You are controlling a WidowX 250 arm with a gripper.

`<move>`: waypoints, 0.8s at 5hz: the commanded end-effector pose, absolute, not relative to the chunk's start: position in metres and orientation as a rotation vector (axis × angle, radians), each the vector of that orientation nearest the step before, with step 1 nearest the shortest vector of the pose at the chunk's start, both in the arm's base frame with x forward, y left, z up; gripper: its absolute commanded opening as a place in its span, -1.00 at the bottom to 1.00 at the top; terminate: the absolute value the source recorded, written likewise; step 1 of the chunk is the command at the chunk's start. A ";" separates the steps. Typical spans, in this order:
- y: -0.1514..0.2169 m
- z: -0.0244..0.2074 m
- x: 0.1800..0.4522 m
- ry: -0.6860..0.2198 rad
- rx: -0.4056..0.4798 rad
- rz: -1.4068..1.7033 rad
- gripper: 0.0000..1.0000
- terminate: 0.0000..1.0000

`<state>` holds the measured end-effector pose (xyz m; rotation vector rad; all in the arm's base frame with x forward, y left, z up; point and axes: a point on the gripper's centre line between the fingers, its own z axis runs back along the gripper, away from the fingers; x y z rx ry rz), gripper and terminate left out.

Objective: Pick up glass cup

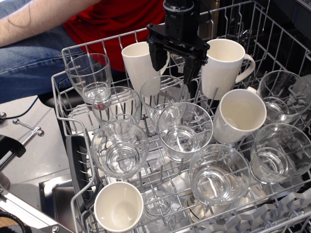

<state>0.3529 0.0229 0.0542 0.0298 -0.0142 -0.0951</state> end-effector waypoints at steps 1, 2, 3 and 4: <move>0.023 0.054 0.353 -0.014 0.030 -0.095 1.00 -1.00; 0.024 0.026 0.345 -0.030 0.021 -0.069 1.00 -1.00; 0.021 0.000 0.343 -0.024 0.019 -0.054 1.00 -1.00; 0.021 -0.023 0.338 -0.089 -0.014 -0.052 1.00 -1.00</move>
